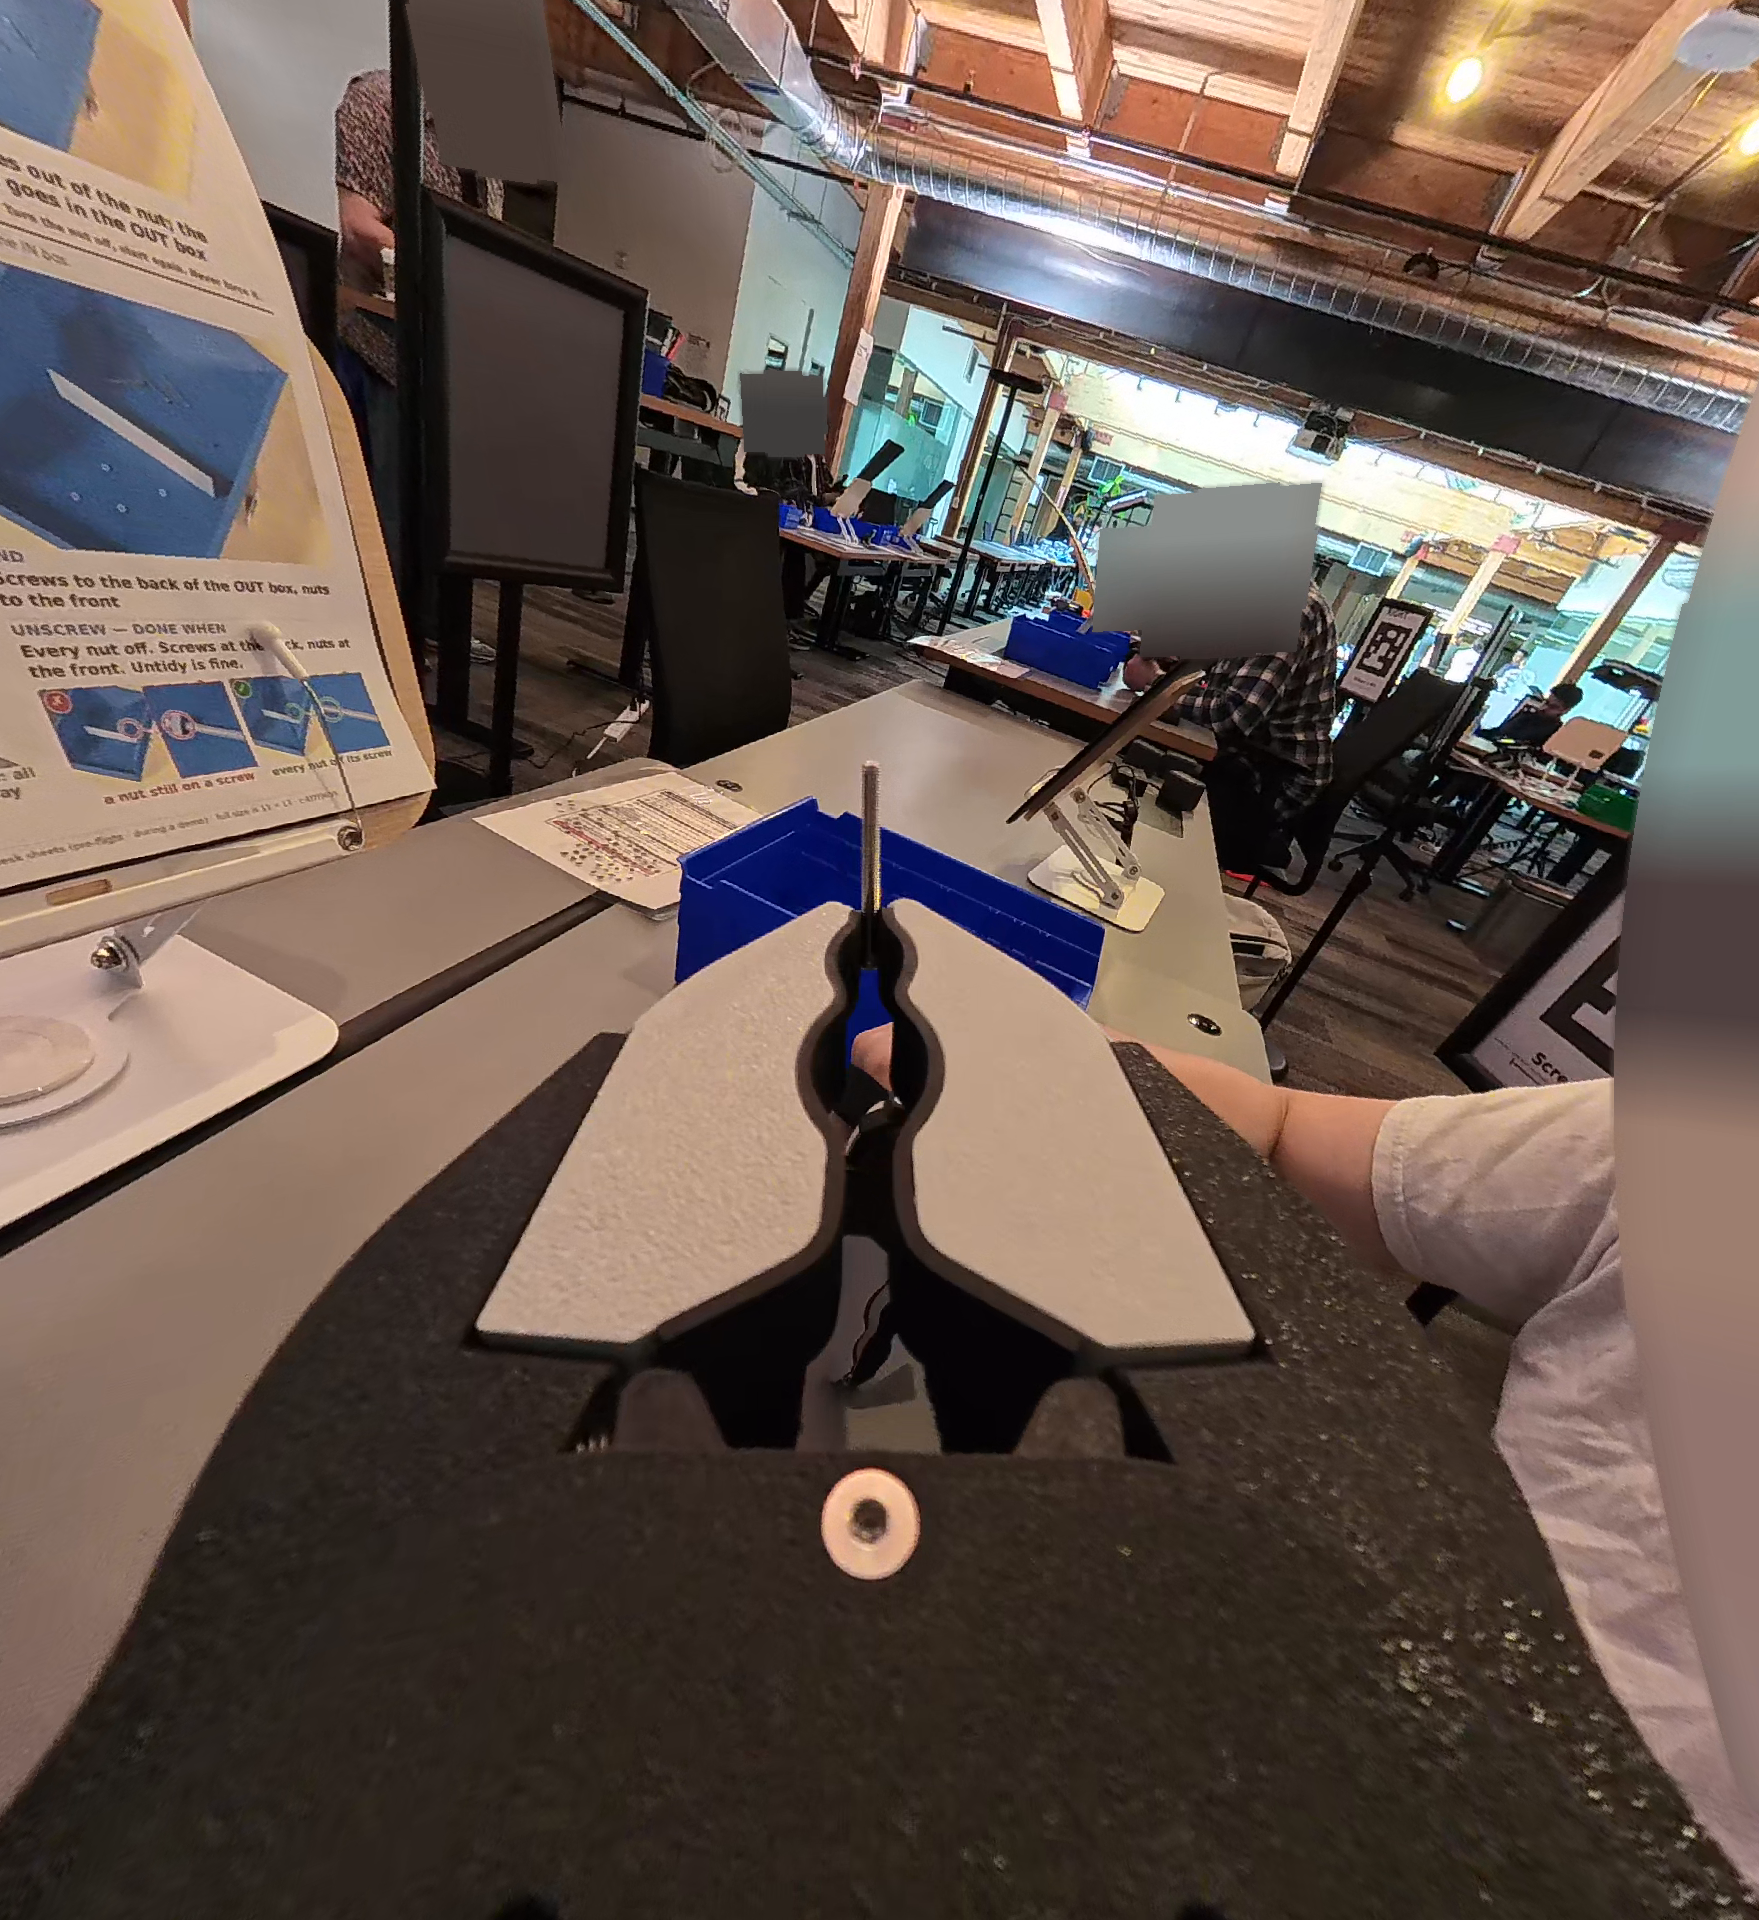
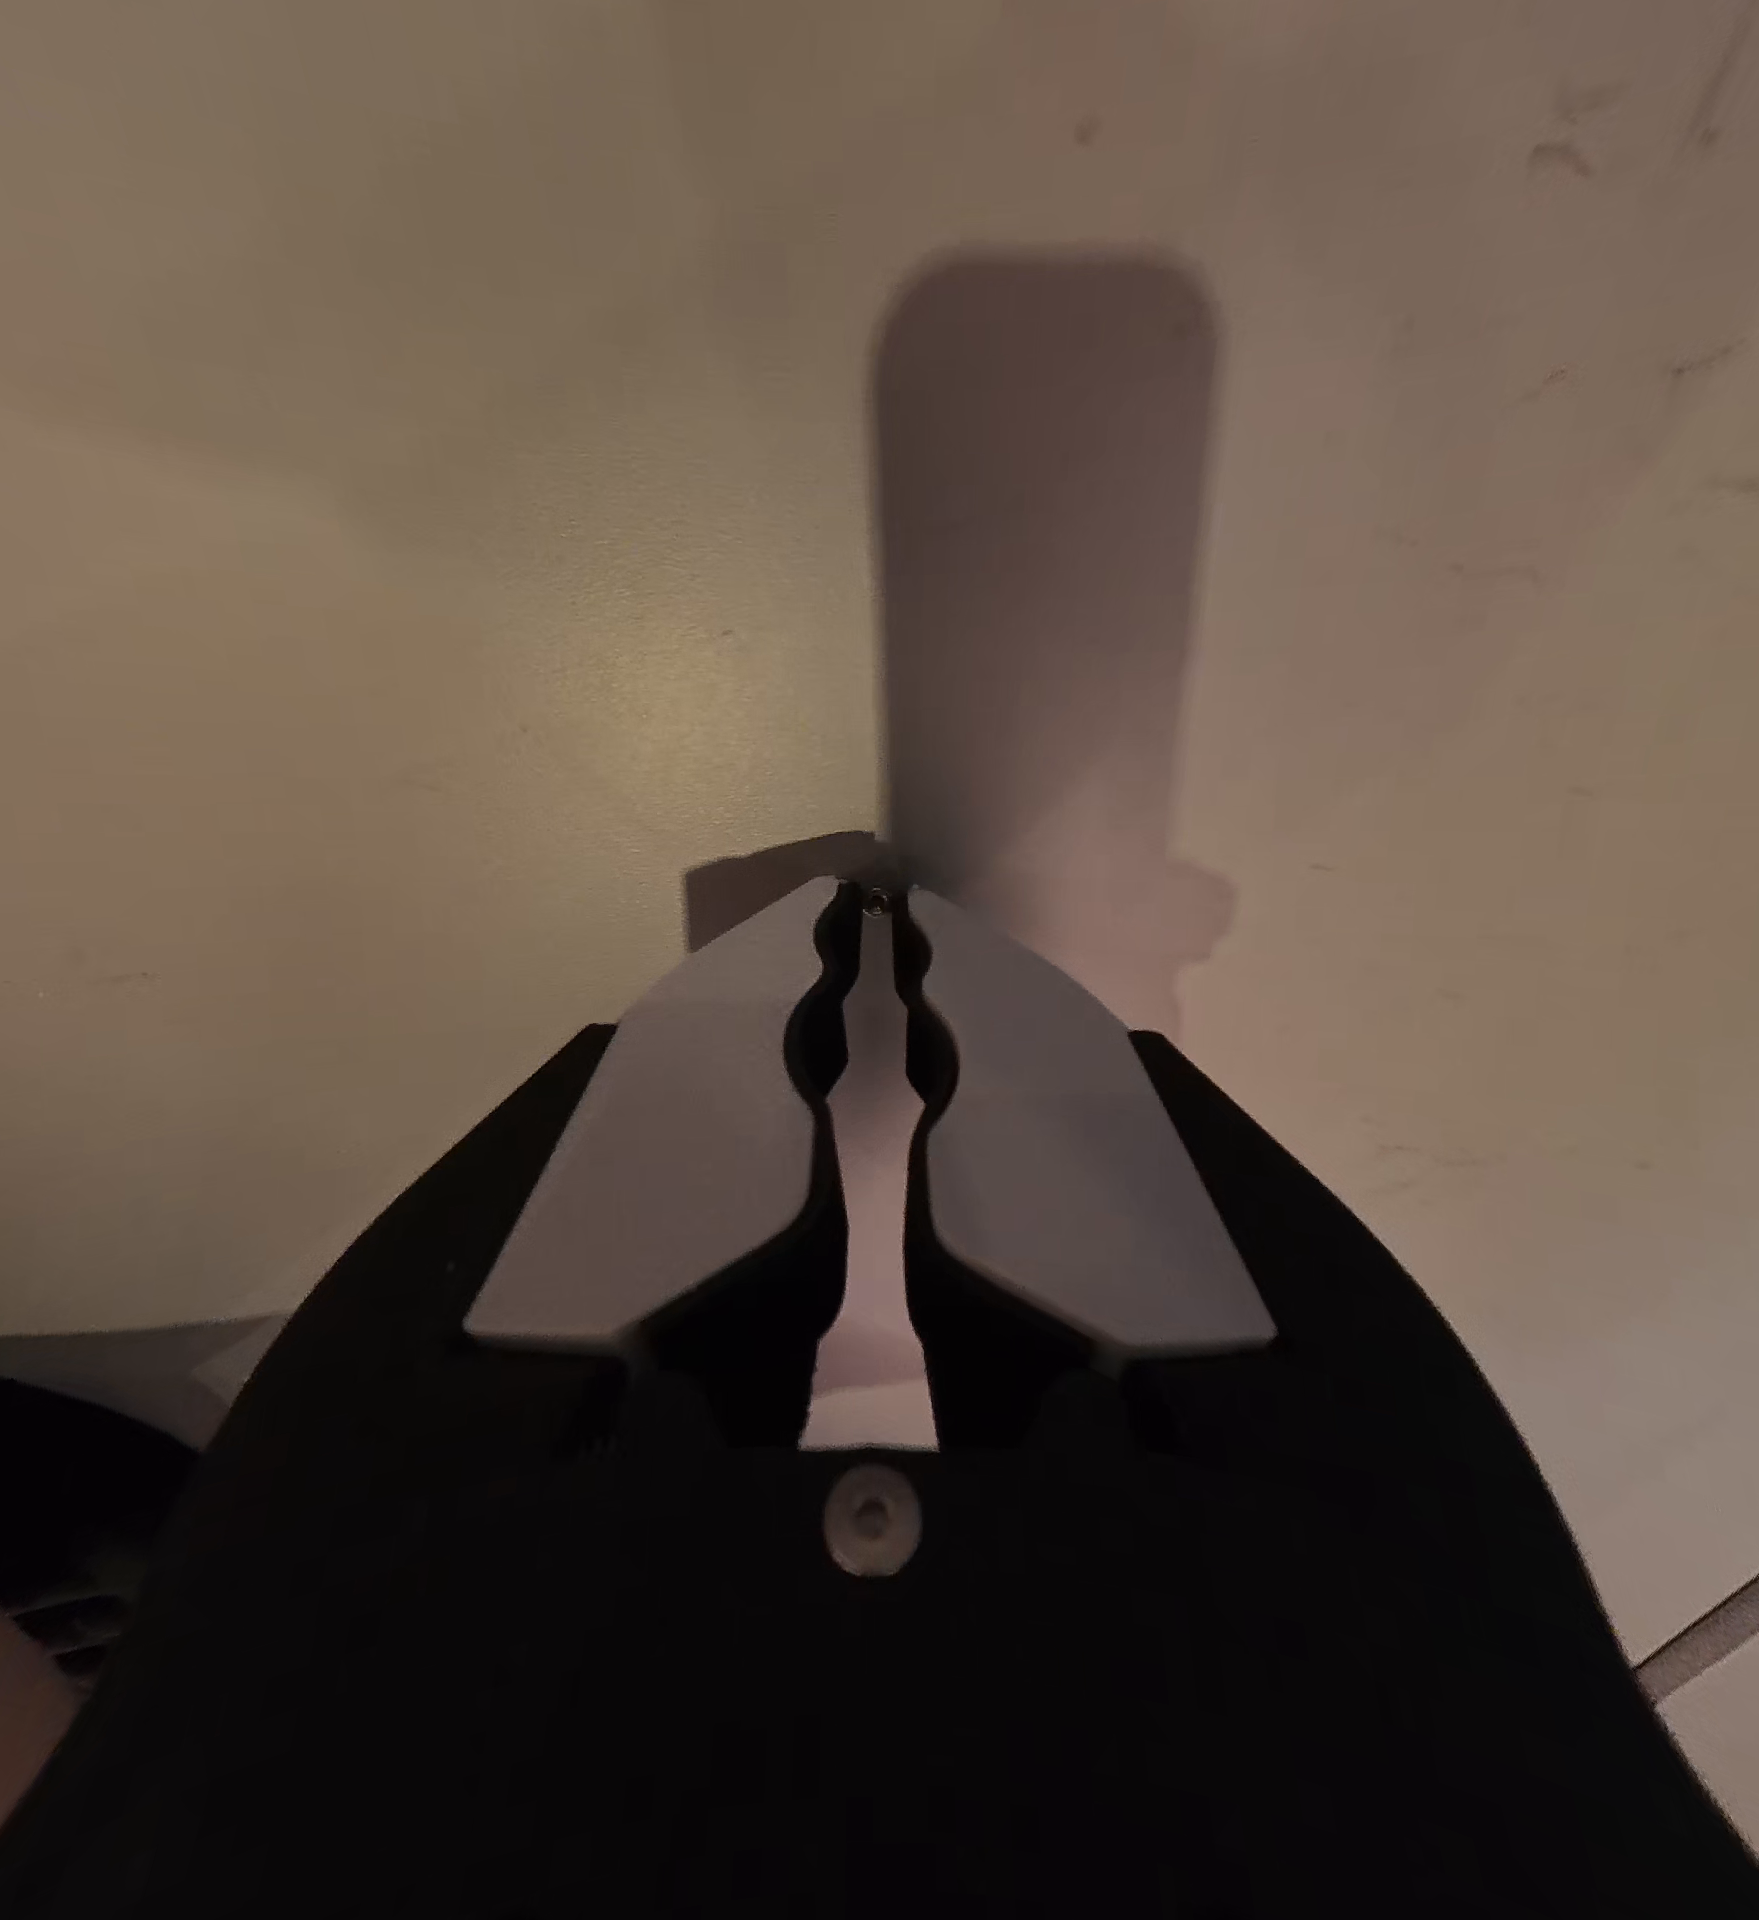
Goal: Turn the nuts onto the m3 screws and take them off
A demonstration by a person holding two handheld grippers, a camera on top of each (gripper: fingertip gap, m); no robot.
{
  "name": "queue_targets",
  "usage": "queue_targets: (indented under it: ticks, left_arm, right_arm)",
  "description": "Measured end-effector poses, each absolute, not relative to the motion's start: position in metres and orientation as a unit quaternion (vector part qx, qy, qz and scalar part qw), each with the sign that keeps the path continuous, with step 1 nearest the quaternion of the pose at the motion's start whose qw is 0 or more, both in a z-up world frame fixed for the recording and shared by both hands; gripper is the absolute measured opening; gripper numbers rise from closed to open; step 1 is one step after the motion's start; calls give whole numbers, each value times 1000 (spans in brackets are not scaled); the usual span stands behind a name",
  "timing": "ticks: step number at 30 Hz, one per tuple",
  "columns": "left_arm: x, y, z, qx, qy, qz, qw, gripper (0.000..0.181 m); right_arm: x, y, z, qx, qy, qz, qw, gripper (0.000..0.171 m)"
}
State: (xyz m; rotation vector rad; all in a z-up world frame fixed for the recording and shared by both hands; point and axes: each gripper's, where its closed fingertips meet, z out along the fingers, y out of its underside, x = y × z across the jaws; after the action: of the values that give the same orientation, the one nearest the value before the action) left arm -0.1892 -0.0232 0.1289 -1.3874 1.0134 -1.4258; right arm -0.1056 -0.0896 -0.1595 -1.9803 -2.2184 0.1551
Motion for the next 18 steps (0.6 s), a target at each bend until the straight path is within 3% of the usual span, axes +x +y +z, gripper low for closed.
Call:
queue_targets:
  ticks: [9, 18]
  left_arm:
    - [-188, -19, 123, -570, 412, -555, 445, 1]
    - [-189, 6, 103, -626, 399, -477, 471, 2]
  right_arm:
    - [-105, -84, -157, -642, -760, 1, 103, 5]
    - [-93, -33, -100, -693, -659, -200, 212, 6]
